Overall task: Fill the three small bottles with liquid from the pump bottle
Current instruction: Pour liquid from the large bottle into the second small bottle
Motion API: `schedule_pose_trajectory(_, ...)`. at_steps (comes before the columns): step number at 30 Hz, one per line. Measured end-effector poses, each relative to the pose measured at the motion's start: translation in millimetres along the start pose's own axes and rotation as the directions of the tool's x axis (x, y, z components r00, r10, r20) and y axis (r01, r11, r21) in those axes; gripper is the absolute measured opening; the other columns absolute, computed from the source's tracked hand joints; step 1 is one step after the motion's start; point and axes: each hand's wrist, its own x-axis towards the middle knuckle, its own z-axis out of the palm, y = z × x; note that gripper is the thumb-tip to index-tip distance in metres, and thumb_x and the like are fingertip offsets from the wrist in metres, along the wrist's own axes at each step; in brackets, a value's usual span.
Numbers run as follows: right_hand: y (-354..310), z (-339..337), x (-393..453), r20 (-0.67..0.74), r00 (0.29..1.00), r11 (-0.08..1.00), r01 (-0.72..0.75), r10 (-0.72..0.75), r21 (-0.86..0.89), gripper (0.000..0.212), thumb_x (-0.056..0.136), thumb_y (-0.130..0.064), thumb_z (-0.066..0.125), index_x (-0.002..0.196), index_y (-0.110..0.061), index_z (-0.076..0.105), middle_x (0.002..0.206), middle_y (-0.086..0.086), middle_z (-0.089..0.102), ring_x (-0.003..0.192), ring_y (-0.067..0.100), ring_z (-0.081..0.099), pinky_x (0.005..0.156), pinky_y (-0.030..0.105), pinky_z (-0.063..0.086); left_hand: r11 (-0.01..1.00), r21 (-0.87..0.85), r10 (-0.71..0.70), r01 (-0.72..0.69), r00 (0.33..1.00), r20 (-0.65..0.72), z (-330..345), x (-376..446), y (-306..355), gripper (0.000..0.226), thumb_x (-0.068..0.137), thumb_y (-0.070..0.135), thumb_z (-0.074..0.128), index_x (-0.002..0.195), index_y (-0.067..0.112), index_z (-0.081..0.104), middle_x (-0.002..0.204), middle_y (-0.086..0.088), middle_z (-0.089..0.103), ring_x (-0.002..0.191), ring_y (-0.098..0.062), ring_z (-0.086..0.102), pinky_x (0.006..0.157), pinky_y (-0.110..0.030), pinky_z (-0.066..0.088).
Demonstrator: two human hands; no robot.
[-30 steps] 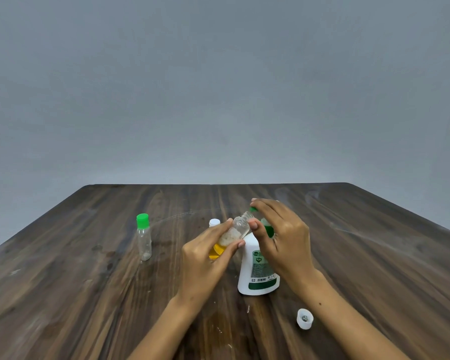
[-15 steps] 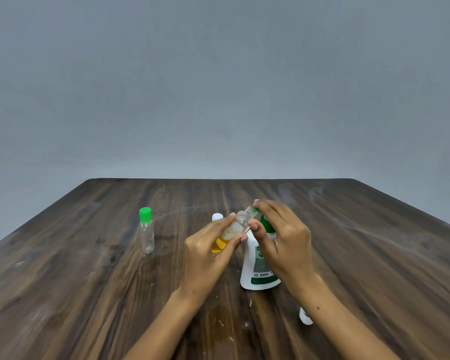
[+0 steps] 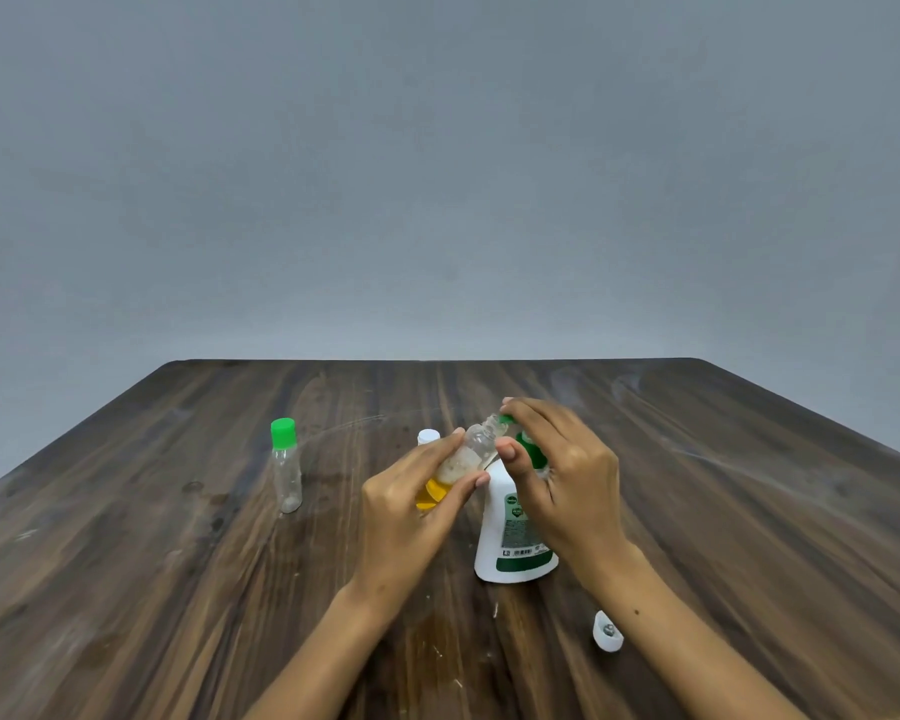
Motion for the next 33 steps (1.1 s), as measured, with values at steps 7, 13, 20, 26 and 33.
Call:
schedule_pose_trajectory(7, -2, 4, -4, -0.008, 1.000, 1.000, -0.022, 0.022, -0.005, 0.067, 0.097, -0.060, 0.030, 0.100, -0.007, 0.071, 0.099, 0.002, 0.070, 0.088, 0.015, 0.065, 0.073, 0.017, 0.045, 1.000, -0.002, 0.000, 0.000, 1.000, -0.009, 0, 1, 0, 0.043, 0.076, 0.021, 0.079, 0.114, 0.002, 0.070, 0.109, 0.008, 0.067, 0.104, 0.012, 0.060, 0.086, -0.008, 0.048)
schedule_pose_trajectory(13, 3, -1, 4, 0.013, 0.998, 0.998, 0.057, -0.057, -0.027, 0.066, 0.097, -0.058, 0.031, 0.105, -0.006, 0.071, 0.109, 0.004, 0.069, 0.102, 0.016, 0.063, 0.086, 0.020, 0.044, 1.000, 0.004, -0.005, 0.005, 1.000, 0.003, 0, 1, 1, 0.044, 0.076, 0.022, 0.080, 0.114, 0.003, 0.070, 0.110, 0.008, 0.067, 0.102, 0.005, 0.063, 0.085, -0.008, 0.048)
schedule_pose_trajectory(20, 4, 2, -4, 0.024, 0.999, 0.999, 0.039, -0.038, -0.036, 0.067, 0.097, -0.059, 0.031, 0.106, -0.006, 0.072, 0.112, 0.004, 0.069, 0.108, 0.017, 0.062, 0.091, 0.028, 0.048, 1.000, 0.007, 0.007, -0.007, 1.000, -0.004, 0, 2, 3, 0.043, 0.077, 0.023, 0.077, 0.112, 0.001, 0.070, 0.109, 0.006, 0.067, 0.102, 0.000, 0.064, 0.086, -0.007, 0.048)
schedule_pose_trajectory(26, 5, -1, 4, 0.002, 0.998, 0.997, 0.057, -0.057, -0.048, 0.066, 0.097, -0.058, 0.030, 0.103, -0.007, 0.072, 0.109, 0.003, 0.070, 0.103, 0.016, 0.064, 0.089, 0.030, 0.050, 1.000, 0.003, -0.002, 0.002, 1.000, -0.014, 0, 0, 1, 0.042, 0.076, 0.021, 0.080, 0.112, 0.002, 0.071, 0.109, 0.008, 0.067, 0.103, 0.010, 0.062, 0.085, -0.009, 0.048)
schedule_pose_trajectory(33, 2, -2, 0, 0.007, 1.000, 0.999, 0.021, -0.020, -0.034, 0.068, 0.097, -0.060, 0.029, 0.103, -0.007, 0.072, 0.108, 0.003, 0.070, 0.103, 0.016, 0.064, 0.083, 0.027, 0.051, 1.000, 0.001, -0.004, 0.004, 1.000, 0.000, 1, 0, 1, 0.043, 0.075, 0.021, 0.080, 0.112, 0.001, 0.071, 0.108, 0.002, 0.071, 0.101, -0.001, 0.066, 0.086, -0.010, 0.049)
